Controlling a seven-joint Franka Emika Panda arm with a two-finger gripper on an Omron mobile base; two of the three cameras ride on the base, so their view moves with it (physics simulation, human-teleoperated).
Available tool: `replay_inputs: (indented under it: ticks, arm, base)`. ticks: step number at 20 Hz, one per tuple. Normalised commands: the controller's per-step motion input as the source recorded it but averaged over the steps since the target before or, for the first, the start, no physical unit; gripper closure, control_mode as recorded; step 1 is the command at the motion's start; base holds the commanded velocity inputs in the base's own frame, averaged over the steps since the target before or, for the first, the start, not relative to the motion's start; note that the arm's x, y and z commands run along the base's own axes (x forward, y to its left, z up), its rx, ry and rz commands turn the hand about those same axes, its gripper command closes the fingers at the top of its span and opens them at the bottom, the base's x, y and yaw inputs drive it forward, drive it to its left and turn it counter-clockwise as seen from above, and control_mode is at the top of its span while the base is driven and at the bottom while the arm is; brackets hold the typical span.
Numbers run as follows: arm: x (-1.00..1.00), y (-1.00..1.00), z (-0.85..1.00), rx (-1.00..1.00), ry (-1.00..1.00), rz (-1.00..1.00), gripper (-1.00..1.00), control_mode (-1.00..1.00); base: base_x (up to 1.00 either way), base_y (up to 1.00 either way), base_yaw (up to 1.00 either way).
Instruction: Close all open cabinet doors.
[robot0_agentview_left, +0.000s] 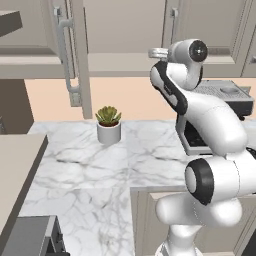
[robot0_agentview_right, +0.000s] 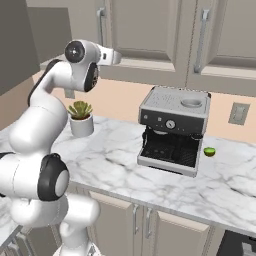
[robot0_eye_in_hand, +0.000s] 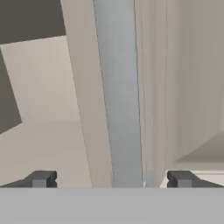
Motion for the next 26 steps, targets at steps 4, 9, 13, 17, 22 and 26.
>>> replay_inputs:
  ticks: [4, 9, 13, 17, 22, 26]
  arm:
    - [0.38, 0.04, 0.1, -0.15, 0.09, -0.14, -1.0, -1.0]
    - [0.25, 0.0, 0.29, -0.07, 0.11, -0.07, -1.0, -1.0]
    - [-0.23, 0.0, 0.26, 0.0, 0.06, -0.11, -1.0, -1.0]
    - [-1.0, 0.0, 0.46, 0.0, 0.0, -0.11, -1.0, -1.0]
    - [-1.0, 0.19, 0.45, 0.0, -0.05, -0.02, -1.0, -1.0]
    - [-0.98, 0.17, 0.0, 0.0, 0.0, -0.02, -1.0, -1.0]
  base:
    - [0.0, 0.0, 0.0]
    - [0.0, 0.0, 0.0]
    - [0.0, 0.0, 0.0]
    - [0.0, 0.0, 0.0]
    - [0.0, 0.0, 0.0]
    - [0.0, 0.0, 0.0]
